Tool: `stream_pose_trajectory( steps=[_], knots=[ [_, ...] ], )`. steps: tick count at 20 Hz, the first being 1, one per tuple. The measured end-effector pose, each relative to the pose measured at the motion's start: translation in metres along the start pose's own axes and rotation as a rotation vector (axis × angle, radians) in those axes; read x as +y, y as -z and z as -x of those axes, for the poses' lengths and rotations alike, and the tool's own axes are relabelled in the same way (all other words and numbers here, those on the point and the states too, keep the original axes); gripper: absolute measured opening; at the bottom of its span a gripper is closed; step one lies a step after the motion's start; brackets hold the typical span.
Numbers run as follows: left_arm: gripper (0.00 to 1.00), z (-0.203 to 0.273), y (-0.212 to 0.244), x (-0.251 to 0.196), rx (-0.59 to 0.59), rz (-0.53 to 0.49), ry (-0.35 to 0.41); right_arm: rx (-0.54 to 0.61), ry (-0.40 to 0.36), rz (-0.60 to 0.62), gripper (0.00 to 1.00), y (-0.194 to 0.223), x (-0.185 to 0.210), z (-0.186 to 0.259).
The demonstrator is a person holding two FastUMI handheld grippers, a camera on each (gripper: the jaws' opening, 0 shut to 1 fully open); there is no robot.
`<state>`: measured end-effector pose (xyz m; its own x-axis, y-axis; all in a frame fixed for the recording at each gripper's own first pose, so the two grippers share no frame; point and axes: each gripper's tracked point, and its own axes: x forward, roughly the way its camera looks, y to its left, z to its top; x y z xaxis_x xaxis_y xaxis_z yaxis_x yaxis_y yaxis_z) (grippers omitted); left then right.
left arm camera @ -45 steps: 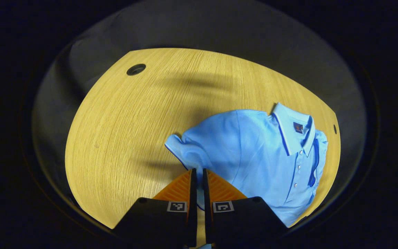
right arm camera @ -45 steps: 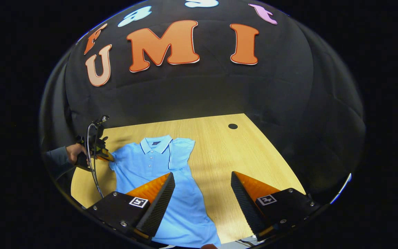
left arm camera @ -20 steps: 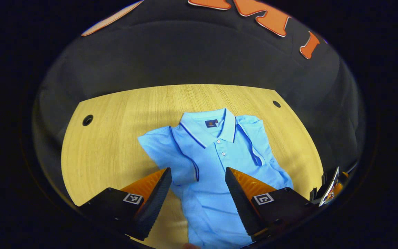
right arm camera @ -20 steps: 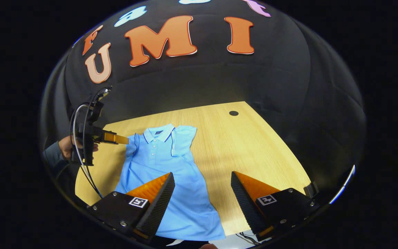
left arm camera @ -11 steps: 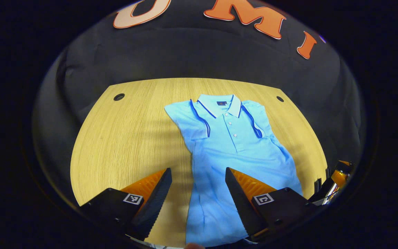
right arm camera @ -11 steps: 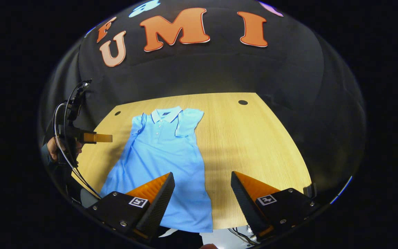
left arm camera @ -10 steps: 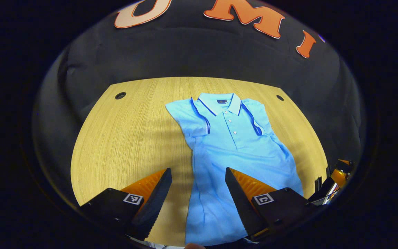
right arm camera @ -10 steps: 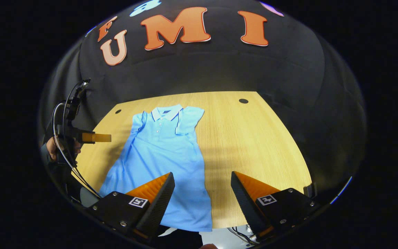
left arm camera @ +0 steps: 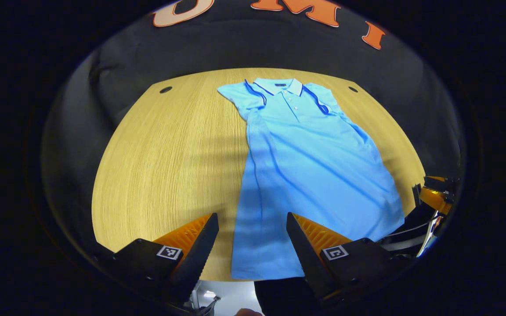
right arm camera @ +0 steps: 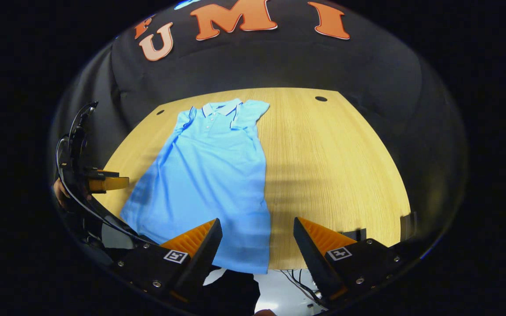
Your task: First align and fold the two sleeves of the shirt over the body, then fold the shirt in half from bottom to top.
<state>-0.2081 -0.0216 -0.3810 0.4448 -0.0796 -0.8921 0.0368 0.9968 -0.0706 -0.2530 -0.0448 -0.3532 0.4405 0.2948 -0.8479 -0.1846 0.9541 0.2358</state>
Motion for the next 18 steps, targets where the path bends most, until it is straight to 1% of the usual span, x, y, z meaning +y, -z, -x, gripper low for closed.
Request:
stream_pose_trajectory(
  steps=[3, 8, 12, 13, 14, 15, 16, 17, 18],
  knots=[
    [1.0, 0.002, 0.027, -0.001, 0.029, -0.004, -0.009, 0.041, -0.005, -0.017, 0.99, 0.021, 0.001, -0.009],
    [1.0, -0.003, 0.052, 0.002, 0.049, 0.006, -0.026, 0.097, -0.007, -0.006, 0.99, 0.052, 0.003, -0.022],
    [1.0, -0.012, 0.071, 0.004, 0.072, 0.006, -0.049, 0.143, -0.021, 0.0, 0.98, 0.074, 0.015, -0.033],
    [1.0, -0.013, 0.074, 0.004, 0.077, -0.001, -0.055, 0.116, -0.019, 0.012, 0.98, 0.069, 0.015, -0.036],
    [1.0, -0.016, 0.077, 0.005, 0.084, -0.004, -0.064, 0.134, -0.024, 0.014, 0.98, 0.072, 0.018, -0.035],
    [1.0, -0.015, 0.084, 0.004, 0.091, 0.022, -0.059, 0.123, -0.01, 0.02, 0.94, 0.072, 0.015, -0.035],
    [1.0, -0.015, 0.077, 0.004, 0.074, 0.055, -0.068, 0.116, 0.016, 0.025, 0.92, 0.071, 0.012, -0.038],
    [1.0, -0.016, 0.081, 0.004, 0.085, 0.057, -0.069, 0.097, 0.045, 0.031, 0.83, 0.07, 0.008, -0.038],
    [1.0, -0.017, 0.077, 0.004, 0.069, 0.045, -0.065, 0.084, 0.066, 0.041, 0.76, 0.07, 0.007, -0.041]
  ],
)
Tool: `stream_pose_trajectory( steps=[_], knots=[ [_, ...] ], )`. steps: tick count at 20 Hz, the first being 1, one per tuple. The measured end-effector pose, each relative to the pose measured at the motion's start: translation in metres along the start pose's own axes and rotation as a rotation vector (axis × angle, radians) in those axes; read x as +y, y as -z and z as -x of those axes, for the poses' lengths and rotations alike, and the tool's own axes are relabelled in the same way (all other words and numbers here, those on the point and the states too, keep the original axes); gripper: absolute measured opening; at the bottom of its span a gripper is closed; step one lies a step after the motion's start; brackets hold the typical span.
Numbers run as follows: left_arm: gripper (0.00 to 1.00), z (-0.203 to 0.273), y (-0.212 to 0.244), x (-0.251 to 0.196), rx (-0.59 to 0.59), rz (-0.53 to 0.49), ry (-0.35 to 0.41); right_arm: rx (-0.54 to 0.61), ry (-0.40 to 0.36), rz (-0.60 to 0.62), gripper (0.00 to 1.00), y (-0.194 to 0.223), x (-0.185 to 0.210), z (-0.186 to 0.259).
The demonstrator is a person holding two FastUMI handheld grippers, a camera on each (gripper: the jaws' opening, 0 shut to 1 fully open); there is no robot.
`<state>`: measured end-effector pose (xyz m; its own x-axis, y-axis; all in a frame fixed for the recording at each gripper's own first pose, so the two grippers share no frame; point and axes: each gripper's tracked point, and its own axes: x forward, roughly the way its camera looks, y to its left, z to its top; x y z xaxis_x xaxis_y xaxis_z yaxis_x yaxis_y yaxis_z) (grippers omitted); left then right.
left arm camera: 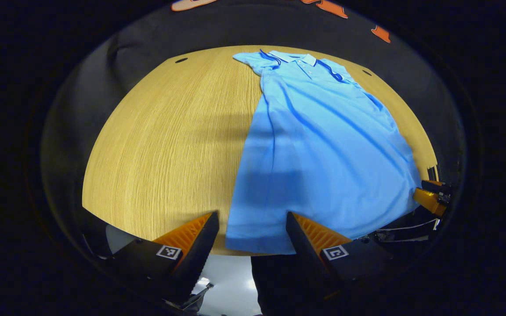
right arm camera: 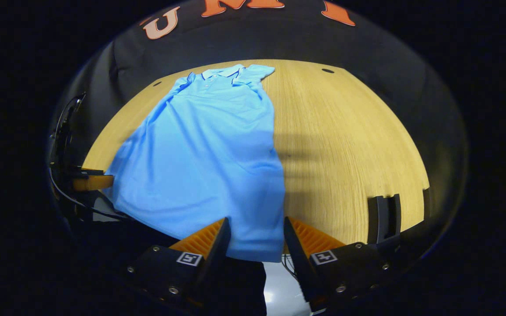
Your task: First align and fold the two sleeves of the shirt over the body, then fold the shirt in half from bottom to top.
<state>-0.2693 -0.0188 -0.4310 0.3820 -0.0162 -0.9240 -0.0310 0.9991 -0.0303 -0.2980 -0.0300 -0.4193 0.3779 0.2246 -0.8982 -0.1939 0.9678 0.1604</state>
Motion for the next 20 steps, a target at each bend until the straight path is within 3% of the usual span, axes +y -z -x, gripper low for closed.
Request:
stream_pose_trajectory(
  steps=[1, 2, 3, 4, 5, 7, 9, 13, 20],
  knots=[
    [1.0, 0.001, -0.001, -0.001, -0.011, 0.002, 0.0, -0.012, 0.004, -0.003, 0.63, -0.002, 0.001, 0.0],
    [0.98, -0.002, -0.004, -0.002, -0.022, 0.004, 0.0, -0.019, 0.012, -0.02, 0.62, 0.0, 0.002, 0.0],
    [0.89, -0.005, -0.006, -0.005, -0.024, 0.002, 0.001, -0.027, 0.017, -0.037, 0.4, -0.003, 0.003, 0.0],
    [0.81, -0.007, -0.008, -0.009, -0.019, -0.002, 0.006, -0.028, 0.012, -0.048, 0.33, -0.004, 0.005, -0.002],
    [0.61, -0.006, -0.009, -0.011, -0.015, 0.002, 0.007, -0.019, -0.01, -0.05, 0.16, -0.005, 0.008, -0.003],
    [0.23, -0.003, -0.011, -0.016, -0.003, 0.008, -0.002, 0.011, -0.049, -0.102, 0.07, -0.006, 0.011, -0.004],
    [0.13, -0.008, -0.016, -0.021, 0.006, 0.003, 0.014, 0.036, -0.095, -0.174, 0.02, -0.009, 0.016, -0.006],
    [0.06, -0.005, -0.019, -0.033, 0.012, 0.063, 0.086, 0.067, -0.121, -0.24, 0.01, -0.01, 0.015, -0.004],
    [0.06, 0.025, -0.069, -0.038, -0.101, 0.066, 0.095, -0.015, -0.244, -0.398, 0.01, -0.059, 0.021, 0.012]
  ],
)
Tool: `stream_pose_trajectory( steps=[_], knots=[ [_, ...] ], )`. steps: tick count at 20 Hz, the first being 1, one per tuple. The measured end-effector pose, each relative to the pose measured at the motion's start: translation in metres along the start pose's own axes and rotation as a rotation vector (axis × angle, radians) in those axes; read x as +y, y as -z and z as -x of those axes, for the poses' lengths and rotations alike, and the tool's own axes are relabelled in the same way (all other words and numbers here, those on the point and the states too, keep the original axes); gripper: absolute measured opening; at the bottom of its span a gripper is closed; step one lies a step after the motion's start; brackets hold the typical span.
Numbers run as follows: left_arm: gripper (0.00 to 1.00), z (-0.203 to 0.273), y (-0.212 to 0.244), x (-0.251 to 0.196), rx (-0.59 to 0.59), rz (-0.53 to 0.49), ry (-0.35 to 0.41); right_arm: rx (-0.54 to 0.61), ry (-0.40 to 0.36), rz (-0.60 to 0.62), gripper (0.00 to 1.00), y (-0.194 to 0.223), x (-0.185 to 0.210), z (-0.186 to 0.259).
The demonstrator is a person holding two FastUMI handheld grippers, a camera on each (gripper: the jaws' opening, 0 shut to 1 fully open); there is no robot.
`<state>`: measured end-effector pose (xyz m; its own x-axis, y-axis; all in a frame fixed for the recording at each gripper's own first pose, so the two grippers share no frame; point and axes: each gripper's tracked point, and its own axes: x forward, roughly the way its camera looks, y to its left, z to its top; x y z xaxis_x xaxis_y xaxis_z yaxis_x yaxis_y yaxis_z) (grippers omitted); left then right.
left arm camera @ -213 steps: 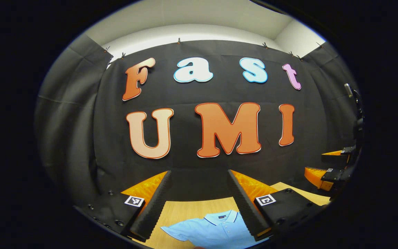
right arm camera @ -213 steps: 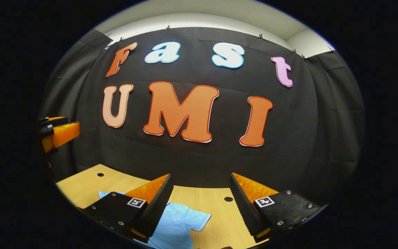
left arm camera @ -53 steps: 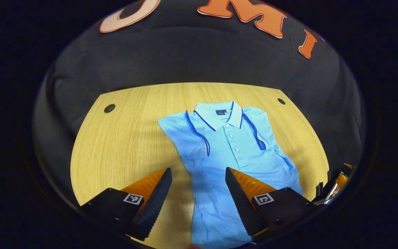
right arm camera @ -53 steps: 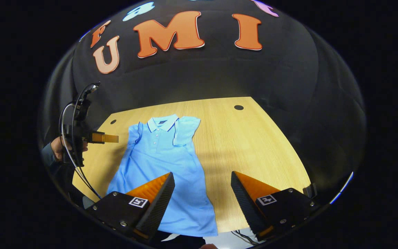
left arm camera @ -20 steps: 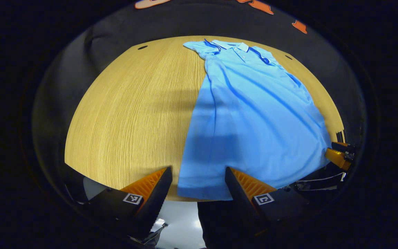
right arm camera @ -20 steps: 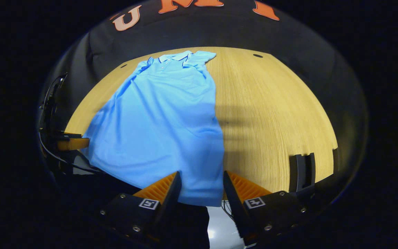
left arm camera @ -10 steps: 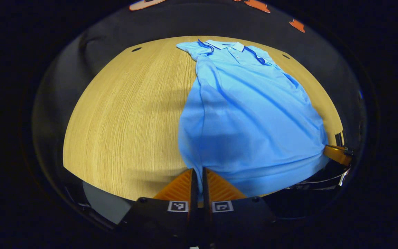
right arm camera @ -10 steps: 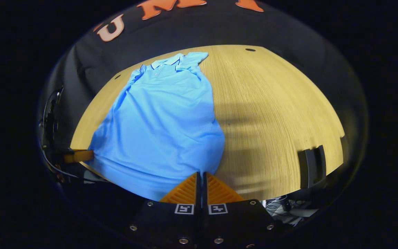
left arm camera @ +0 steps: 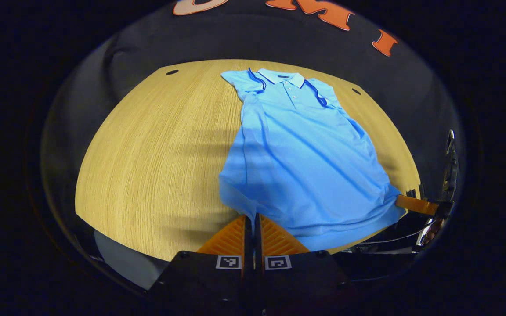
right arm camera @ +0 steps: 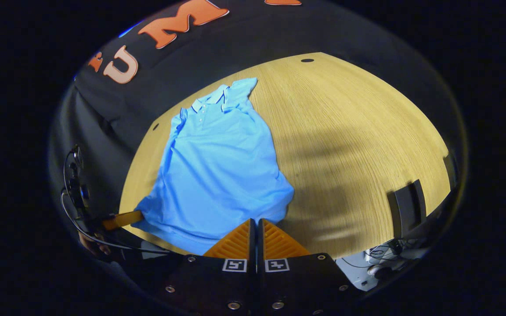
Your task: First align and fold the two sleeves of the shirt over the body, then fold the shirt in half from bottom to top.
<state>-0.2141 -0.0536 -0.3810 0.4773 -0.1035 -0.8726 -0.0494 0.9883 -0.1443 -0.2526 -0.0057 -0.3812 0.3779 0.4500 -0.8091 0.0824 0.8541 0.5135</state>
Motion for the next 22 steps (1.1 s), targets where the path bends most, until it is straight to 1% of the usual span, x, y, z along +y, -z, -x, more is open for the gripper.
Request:
stream_pose_trajectory(
  steps=[3, 7, 9, 12, 15, 22],
  knots=[
    [0.06, 0.006, -0.025, -0.006, -0.05, -0.004, 0.008, -0.039, -0.06, -0.074, 0.01, -0.028, 0.01, 0.0],
    [0.05, 0.013, -0.048, -0.011, -0.094, -0.06, 0.01, -0.084, -0.116, -0.093, 0.0, -0.062, 0.024, 0.001],
    [0.06, 0.014, -0.062, -0.017, -0.111, -0.045, 0.038, -0.101, -0.127, -0.1, 0.0, -0.077, 0.031, 0.0],
    [0.05, 0.012, -0.091, -0.014, -0.136, -0.026, 0.058, -0.118, -0.147, -0.118, 0.01, -0.1, 0.046, 0.0],
    [0.06, 0.006, -0.122, -0.012, -0.151, -0.012, 0.083, -0.129, -0.134, -0.107, 0.01, -0.124, 0.052, -0.005],
    [0.05, -0.013, -0.195, 0.012, -0.192, -0.045, 0.091, -0.184, -0.127, -0.095, 0.01, -0.197, 0.069, -0.023]
  ],
)
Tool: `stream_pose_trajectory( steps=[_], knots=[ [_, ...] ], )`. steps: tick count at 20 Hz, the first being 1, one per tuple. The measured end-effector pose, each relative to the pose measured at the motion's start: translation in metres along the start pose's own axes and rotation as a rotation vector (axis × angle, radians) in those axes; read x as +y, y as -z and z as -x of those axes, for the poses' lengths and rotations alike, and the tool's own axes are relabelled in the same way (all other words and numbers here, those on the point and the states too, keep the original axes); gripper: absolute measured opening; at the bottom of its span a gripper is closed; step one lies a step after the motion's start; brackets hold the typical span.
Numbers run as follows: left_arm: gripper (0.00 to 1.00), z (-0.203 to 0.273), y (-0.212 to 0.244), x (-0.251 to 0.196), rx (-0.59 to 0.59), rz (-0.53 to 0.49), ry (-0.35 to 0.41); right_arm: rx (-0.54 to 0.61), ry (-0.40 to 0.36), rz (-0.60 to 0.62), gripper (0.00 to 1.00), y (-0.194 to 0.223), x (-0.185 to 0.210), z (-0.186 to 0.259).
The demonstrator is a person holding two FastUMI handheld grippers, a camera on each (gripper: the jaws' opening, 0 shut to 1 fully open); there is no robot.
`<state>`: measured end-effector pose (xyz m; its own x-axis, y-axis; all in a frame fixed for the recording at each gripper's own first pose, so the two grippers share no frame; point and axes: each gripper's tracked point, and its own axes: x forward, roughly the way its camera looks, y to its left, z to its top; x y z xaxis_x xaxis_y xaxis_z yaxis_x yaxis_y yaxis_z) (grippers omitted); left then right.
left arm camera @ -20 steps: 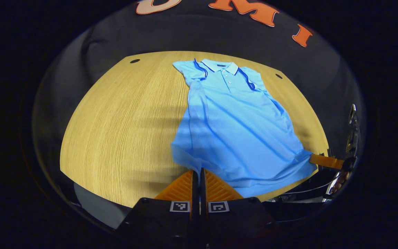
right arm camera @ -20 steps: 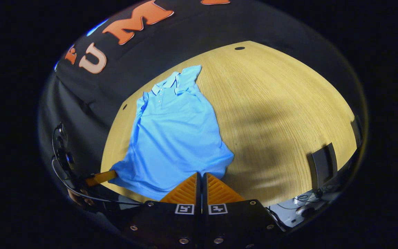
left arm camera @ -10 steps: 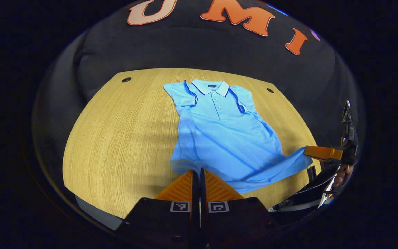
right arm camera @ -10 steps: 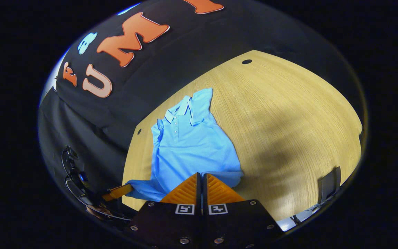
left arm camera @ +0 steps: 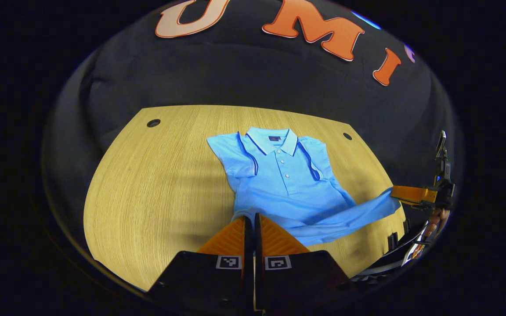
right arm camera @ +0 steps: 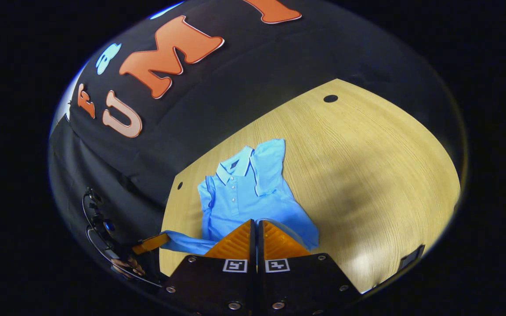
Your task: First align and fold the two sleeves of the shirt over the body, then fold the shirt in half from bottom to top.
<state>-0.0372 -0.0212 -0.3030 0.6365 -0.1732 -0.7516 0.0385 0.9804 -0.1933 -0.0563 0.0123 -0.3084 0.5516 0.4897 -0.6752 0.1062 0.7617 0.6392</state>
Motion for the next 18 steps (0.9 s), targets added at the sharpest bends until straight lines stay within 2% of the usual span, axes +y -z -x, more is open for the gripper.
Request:
stream_pose_trajectory(
  steps=[9, 18],
  knots=[
    [0.05, -0.061, -0.087, 0.026, -0.054, -0.023, 0.029, -0.048, 0.007, 0.03, 0.01, -0.078, 0.021, -0.07],
    [0.05, -0.146, -0.168, 0.069, -0.114, -0.042, -0.002, -0.091, 0.027, 0.055, 0.01, -0.148, 0.032, -0.159]
  ],
)
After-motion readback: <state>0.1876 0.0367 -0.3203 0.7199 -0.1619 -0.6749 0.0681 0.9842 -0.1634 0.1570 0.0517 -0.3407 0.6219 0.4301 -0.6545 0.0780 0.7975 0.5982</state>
